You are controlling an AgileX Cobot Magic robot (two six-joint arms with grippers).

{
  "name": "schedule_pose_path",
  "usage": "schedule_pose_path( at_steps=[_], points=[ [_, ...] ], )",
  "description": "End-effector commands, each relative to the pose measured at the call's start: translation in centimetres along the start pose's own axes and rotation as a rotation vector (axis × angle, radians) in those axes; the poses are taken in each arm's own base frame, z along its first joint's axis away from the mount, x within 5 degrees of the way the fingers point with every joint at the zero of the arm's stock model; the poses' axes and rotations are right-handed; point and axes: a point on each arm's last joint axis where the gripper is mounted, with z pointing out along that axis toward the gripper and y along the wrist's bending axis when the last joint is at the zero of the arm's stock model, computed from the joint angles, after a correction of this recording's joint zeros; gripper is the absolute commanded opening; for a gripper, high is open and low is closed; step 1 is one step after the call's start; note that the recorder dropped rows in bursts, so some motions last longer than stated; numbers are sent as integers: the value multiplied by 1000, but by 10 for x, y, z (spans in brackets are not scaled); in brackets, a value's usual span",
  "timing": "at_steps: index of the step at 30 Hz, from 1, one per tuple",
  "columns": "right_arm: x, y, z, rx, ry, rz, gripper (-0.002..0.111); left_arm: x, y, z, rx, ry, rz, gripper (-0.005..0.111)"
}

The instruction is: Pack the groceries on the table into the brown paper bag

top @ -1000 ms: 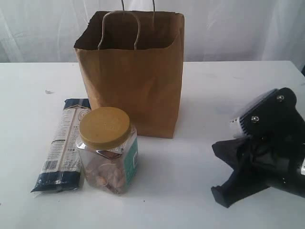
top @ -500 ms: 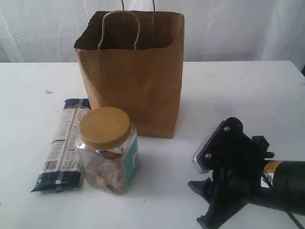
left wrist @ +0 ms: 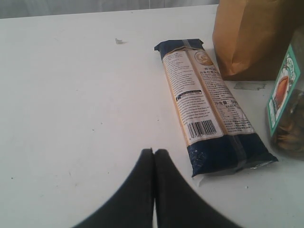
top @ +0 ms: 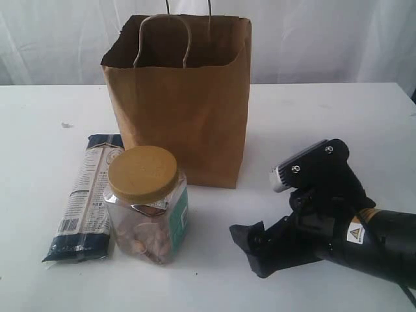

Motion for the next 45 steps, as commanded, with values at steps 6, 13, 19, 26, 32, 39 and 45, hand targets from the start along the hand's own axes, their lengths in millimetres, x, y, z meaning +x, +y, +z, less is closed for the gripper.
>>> schedule_pose_path(
  at_steps=[6, 13, 19, 26, 32, 39, 45],
  points=[
    [-8, -1, 0, 15, -91, 0, 100, 1, 0, 0, 2, -3, -11, 0],
    [-8, -1, 0, 15, -91, 0, 100, 1, 0, 0, 2, -3, -11, 0],
    [-10, -2, 0, 19, -114, 16, 100, 1, 0, 0, 2, -3, -11, 0],
    [-11, -2, 1, 19, -120, 66, 100, 1, 0, 0, 2, -3, -11, 0],
    [-6, -2, 10, 28, -86, -17, 99, 1, 0, 0, 2, -3, -11, 0],
    [10, 9, 39, -95, -40, -490, 99, 1, 0, 0, 2, -3, -11, 0],
    [1, 24, 55, -216, -285, -396, 99, 1, 0, 0, 2, -3, -11, 0]
  ],
)
